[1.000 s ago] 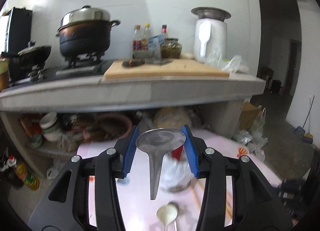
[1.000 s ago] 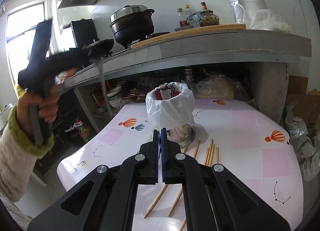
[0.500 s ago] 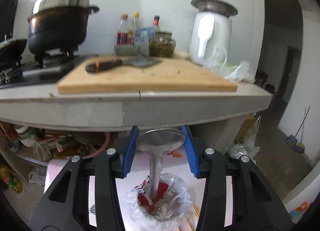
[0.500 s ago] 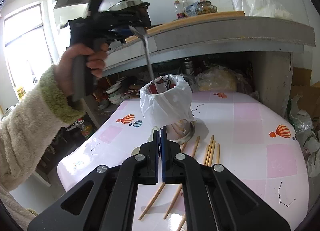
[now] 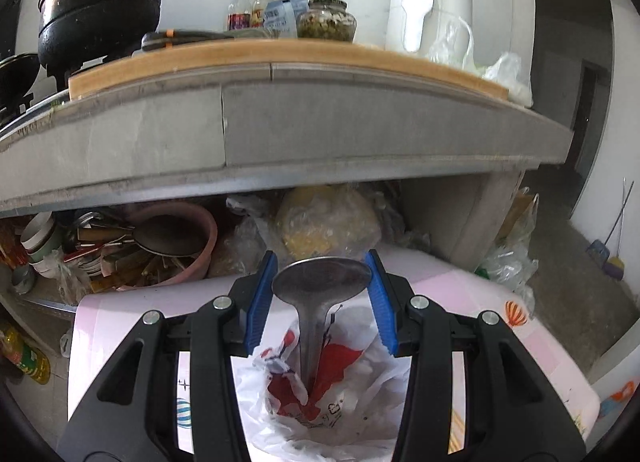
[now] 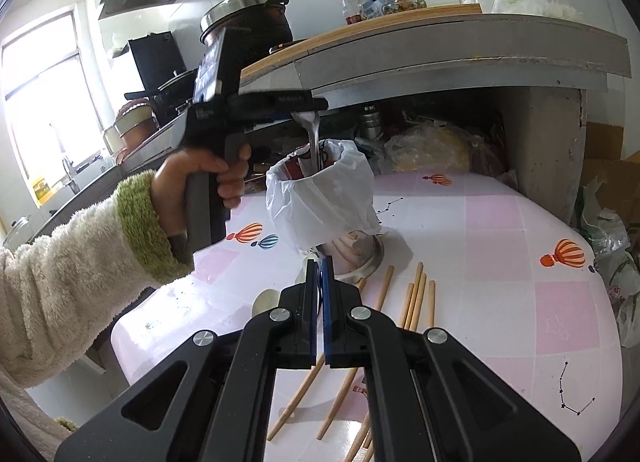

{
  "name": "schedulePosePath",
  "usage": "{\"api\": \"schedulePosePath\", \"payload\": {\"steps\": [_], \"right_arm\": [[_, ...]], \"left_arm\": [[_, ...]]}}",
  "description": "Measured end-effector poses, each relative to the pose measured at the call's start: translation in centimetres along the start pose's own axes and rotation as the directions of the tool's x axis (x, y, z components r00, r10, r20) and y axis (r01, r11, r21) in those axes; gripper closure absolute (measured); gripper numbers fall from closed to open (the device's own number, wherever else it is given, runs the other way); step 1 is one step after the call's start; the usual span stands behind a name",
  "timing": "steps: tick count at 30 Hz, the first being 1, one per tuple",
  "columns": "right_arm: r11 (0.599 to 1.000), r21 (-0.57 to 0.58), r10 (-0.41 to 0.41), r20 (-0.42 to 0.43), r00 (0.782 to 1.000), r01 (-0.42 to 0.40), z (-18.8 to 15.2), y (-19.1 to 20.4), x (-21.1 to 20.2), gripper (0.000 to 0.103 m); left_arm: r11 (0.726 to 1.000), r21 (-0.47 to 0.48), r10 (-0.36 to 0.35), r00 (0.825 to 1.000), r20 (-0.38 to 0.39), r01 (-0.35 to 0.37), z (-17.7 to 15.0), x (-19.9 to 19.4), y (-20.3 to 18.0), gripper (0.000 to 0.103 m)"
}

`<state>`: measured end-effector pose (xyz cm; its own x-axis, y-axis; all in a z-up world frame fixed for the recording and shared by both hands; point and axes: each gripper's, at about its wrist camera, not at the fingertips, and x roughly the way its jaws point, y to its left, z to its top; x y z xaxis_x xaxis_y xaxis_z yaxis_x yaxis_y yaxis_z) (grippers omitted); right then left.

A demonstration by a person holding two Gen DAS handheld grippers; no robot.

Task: Organize utensils
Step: 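Lower the steel spoon into the bagged holder and open the left tool, then carry the white ceramic spoon into the holder and open the right tool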

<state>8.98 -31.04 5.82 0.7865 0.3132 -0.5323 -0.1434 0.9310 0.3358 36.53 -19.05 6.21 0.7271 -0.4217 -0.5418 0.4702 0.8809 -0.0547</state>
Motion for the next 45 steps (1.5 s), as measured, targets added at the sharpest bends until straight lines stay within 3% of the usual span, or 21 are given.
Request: {"api": "schedulePosePath", "payload": {"steps": [10,20,23,32,38,45], "right_arm": [[1.0,0.009,-0.005,0.007,1.0,0.005,0.0,-0.3,-0.4,0.101],[1.0,0.021,-0.005,0.011,1.0,0.005,0.0,-0.4,-0.7,0.101],[0.999,0.032,-0.007,0.006,1.0,0.006,0.0,-0.7,-0.6,0.101],[0.999,0.015,-0.034,0.022,0.999,0.034,0.5,-0.2,-1.3,0.101],[0.999,-0.004,-0.048,0.047,0.998,0.048,2.1,0.0,-2.1,0.101],[0.996,-0.075,-0.041,0.106,0.994,0.049,6.8,0.4,-3.0,0.101]], "left_arm": [[0.994,0.101,0.041,0.999,0.002,-0.041,-2.7,0.0,-1.4,0.062],[0.991,0.118,0.069,0.998,-0.009,-0.067,-2.5,-0.5,-1.7,0.062],[0.994,0.098,0.058,0.998,0.003,-0.058,-2.2,-1.4,-1.4,0.049],[0.997,0.056,0.049,0.996,0.08,-0.054,-2.0,-7.3,0.3,0.027],[0.995,0.011,0.093,0.993,0.068,-0.094,-4.7,-11.7,2.9,0.022],[0.982,-0.106,0.156,0.988,0.015,-0.153,-10.1,-15.3,7.0,0.021]]}}
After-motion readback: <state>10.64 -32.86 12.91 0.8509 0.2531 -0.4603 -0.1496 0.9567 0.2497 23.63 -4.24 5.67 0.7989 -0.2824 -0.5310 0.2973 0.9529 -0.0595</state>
